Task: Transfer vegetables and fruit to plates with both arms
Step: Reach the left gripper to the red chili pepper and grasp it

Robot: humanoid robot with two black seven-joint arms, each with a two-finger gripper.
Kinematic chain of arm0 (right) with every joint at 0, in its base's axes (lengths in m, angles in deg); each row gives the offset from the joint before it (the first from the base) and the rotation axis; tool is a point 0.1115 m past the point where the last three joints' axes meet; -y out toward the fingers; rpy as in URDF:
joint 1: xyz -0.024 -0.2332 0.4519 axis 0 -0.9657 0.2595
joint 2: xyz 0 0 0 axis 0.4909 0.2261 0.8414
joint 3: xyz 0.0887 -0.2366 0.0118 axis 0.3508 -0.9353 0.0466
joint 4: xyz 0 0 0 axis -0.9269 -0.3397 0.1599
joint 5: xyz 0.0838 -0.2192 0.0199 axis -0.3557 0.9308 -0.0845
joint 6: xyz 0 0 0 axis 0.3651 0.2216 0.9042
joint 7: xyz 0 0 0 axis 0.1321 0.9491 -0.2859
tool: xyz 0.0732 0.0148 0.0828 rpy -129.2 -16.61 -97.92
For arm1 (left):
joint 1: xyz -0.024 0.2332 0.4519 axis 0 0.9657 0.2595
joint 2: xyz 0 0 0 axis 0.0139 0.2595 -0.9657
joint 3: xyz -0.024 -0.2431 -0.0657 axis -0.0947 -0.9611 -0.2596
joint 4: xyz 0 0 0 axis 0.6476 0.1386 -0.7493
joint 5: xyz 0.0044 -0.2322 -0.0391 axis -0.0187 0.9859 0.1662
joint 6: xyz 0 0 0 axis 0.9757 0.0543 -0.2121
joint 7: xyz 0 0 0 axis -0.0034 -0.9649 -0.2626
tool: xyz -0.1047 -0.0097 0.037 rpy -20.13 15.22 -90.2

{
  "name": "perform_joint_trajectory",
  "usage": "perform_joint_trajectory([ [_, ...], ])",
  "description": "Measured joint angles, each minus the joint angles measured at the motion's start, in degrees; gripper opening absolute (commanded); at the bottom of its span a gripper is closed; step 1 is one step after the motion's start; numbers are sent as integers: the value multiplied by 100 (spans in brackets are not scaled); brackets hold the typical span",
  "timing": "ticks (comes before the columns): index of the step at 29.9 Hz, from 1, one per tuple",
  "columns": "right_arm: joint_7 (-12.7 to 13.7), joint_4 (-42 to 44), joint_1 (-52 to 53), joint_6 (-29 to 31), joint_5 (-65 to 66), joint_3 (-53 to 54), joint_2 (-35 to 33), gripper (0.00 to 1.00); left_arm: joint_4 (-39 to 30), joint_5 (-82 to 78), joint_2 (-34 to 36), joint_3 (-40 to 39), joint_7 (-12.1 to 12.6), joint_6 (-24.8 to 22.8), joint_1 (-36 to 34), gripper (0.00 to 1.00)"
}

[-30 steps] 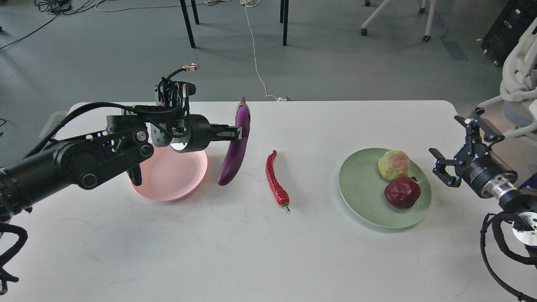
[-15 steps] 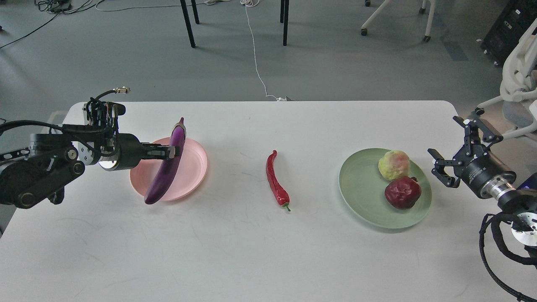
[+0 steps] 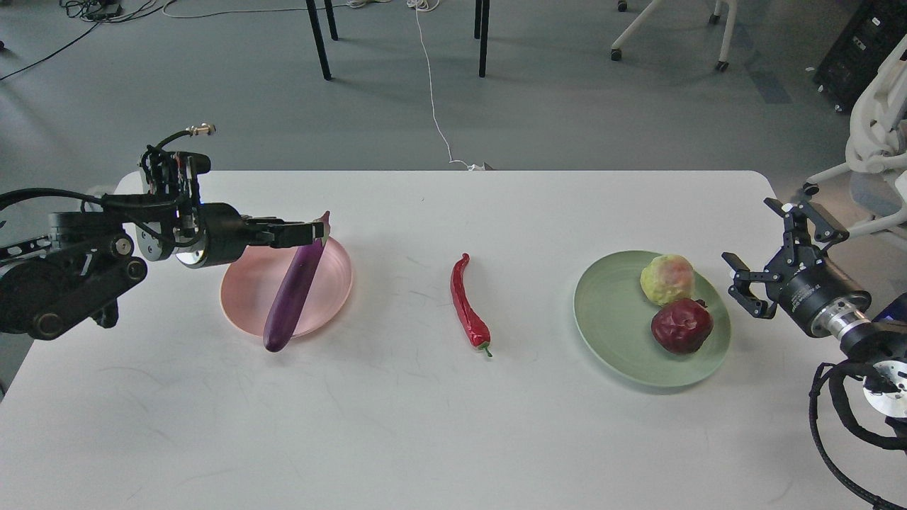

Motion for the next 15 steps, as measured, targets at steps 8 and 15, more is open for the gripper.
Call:
perform_joint_trajectory([
  [8,0,-1,-125,0,-5,12,-30,97,-541,630,-1297,-48,1348,316,12,98],
  [15,0,7,-250,0,-2,16,-44,97,-92,511,-2181,439,1649,497,74,98],
])
